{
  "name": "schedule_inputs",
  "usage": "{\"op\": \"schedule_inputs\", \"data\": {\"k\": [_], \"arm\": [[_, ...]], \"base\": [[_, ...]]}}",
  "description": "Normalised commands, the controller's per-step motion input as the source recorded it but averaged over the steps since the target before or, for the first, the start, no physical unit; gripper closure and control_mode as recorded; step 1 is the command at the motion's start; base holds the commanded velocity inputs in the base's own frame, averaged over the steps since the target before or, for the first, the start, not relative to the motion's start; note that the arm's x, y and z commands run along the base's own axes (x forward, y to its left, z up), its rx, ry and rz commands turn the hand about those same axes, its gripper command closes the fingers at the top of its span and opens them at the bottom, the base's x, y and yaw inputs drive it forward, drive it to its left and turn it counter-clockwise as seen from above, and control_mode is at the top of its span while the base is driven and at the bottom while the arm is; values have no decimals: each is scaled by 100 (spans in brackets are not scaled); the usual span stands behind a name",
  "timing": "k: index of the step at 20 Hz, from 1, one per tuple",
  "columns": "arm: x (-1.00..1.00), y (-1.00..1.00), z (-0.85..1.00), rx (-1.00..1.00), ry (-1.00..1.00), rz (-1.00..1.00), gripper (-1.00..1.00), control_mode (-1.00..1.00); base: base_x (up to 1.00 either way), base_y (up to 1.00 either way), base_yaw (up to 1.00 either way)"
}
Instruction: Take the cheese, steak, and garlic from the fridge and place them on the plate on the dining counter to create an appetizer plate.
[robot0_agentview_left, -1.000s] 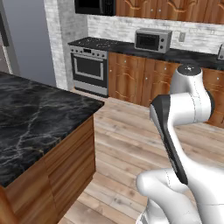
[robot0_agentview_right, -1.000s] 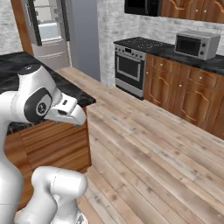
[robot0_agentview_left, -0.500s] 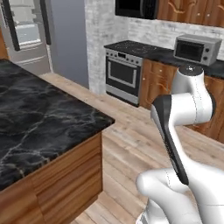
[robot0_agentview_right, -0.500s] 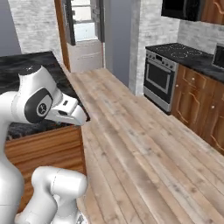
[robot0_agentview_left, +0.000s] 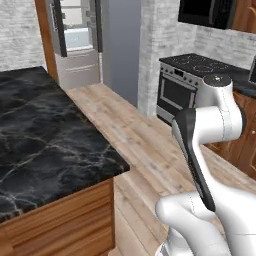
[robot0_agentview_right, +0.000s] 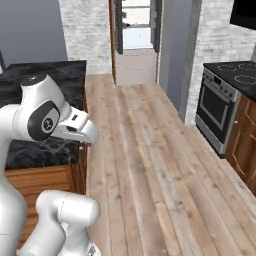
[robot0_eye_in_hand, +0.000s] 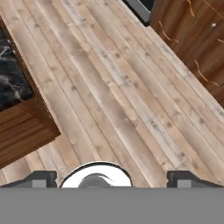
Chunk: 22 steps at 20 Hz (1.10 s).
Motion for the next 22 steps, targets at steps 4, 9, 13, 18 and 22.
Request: {"op": "schedule_inputs", "data": {"k": [4, 9, 13, 18, 22], "arm": [[0, 0, 0, 0, 0, 0, -100, 100], [0, 0, 0, 0, 0, 0, -100, 100], [0, 0, 0, 0, 0, 0, -100, 100], [0, 0, 0, 0, 0, 0, -100, 100], [0, 0, 0, 0, 0, 0, -100, 100]], "base": [[100, -90, 41], [100, -92, 40], [100, -91, 37], [100, -84, 31], [100, -70, 24]]}}
